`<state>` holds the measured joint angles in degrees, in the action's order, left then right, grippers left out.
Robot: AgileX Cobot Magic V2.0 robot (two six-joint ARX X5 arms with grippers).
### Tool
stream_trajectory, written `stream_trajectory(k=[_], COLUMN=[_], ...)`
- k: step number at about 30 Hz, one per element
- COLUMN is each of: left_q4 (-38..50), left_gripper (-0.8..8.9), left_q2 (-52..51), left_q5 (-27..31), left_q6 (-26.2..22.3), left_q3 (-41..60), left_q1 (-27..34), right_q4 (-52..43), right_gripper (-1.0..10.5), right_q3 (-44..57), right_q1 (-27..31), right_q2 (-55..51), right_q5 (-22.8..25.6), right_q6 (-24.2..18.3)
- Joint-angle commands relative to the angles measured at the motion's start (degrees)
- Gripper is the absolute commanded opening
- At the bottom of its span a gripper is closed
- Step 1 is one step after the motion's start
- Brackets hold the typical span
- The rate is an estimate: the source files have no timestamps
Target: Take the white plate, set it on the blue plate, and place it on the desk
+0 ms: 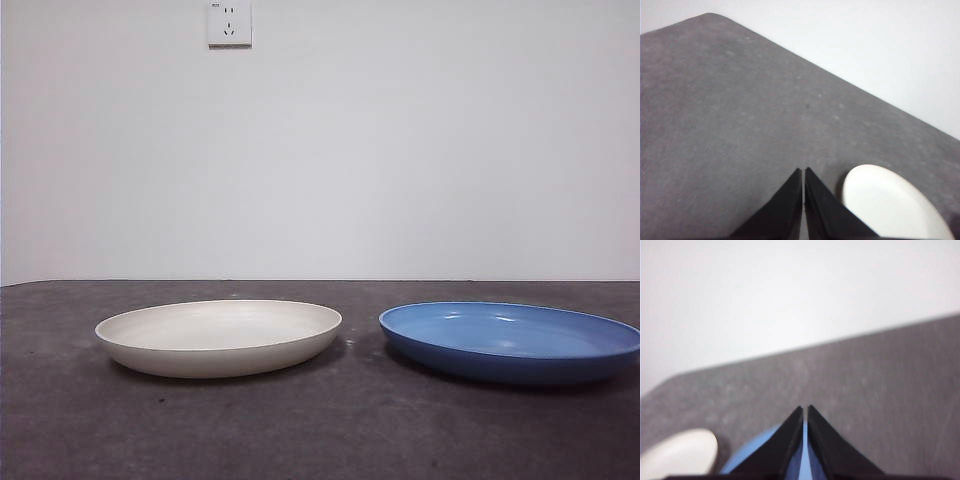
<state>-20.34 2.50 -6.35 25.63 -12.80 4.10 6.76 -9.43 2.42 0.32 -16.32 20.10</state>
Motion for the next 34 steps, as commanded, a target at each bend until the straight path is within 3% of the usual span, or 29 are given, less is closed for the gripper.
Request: stream_trajectory(k=[1, 13, 23, 34], left_q4=[-1.01, -12.33, -23.43, -33.88], left_gripper=[0.1, 0.09, 0.09, 0.09], left_q2=[2.27, 21.68, 34.47, 40.22], left_q5=[-0.9, -13.35, -22.14, -23.78], left_q6=[0.28, -12.24, -21.24, -27.17], left_q3=[-4.72, -23.5, -34.01, -37.94], left_q1=[0.11, 0.02, -2.29, -8.98], right_q4=[0.44, 17.99, 35.82, 49.07], right_gripper=[0.1, 0.1, 0.1, 0.1], right_q3=[-3.58, -23.39, -37.0, -42.03], right_q1=[0.13, 0.07, -0.35, -7.04], right_q2=[0.85, 15.91, 33.64, 42.93], right_q5=[0.11, -1.27, -13.68, -13.84], right_q6=[0.59, -6.84, -14.71, -22.86])
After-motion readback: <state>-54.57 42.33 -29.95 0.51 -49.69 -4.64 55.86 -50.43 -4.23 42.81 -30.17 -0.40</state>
